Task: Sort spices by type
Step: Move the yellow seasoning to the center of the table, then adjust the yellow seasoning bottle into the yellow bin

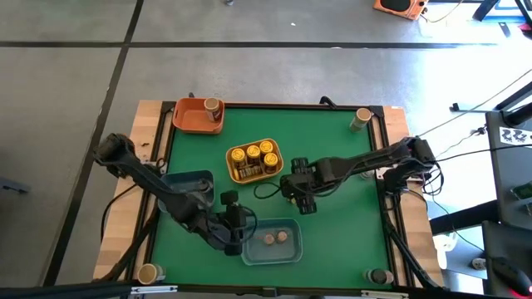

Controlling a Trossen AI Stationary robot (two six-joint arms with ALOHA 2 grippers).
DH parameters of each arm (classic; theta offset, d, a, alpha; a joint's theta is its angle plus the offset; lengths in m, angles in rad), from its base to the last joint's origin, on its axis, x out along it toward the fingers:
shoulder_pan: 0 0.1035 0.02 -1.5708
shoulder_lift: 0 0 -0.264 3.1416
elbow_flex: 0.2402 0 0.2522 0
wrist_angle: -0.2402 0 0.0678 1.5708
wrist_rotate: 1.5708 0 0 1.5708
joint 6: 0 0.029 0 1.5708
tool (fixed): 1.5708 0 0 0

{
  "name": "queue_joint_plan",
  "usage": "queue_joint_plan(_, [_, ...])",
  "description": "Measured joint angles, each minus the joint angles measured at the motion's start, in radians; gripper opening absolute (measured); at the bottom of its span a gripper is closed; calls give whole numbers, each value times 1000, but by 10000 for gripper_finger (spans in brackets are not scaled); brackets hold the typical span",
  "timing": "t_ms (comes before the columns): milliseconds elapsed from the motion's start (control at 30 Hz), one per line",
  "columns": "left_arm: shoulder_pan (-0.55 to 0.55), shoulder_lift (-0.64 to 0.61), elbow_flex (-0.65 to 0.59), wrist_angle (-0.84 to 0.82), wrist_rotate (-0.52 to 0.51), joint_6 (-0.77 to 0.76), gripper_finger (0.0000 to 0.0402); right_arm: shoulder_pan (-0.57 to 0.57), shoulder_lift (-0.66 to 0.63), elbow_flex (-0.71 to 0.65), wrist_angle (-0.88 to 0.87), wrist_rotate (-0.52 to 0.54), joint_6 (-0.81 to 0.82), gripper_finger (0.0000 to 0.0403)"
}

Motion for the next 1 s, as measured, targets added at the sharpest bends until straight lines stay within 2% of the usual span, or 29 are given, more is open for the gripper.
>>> queue_joint_plan(167, [55,-97,0,-111,-1,-3,169,0,-98,-3,-55,6,3,321])
queue_joint_plan(333, [157,-139,0,-187,-3,29,169,-1,-240,-122,-27,108,2,321])
queue_joint_plan(433, [248,-140,0,-246,27,53,169,-17,-334,-240,81,163,-9,321])
queue_joint_plan(600, [426,-138,0,-358,181,61,164,-88,-443,-445,360,178,-58,321])
queue_joint_plan(767, [524,-135,0,-447,311,61,120,-186,-453,-573,590,168,-114,321])
queue_joint_plan(833, [527,-126,0,-466,320,62,92,-224,-443,-607,687,162,-137,321])
queue_joint_plan(1000, [525,-104,-3,-479,324,91,24,-305,-427,-663,866,67,-162,321])
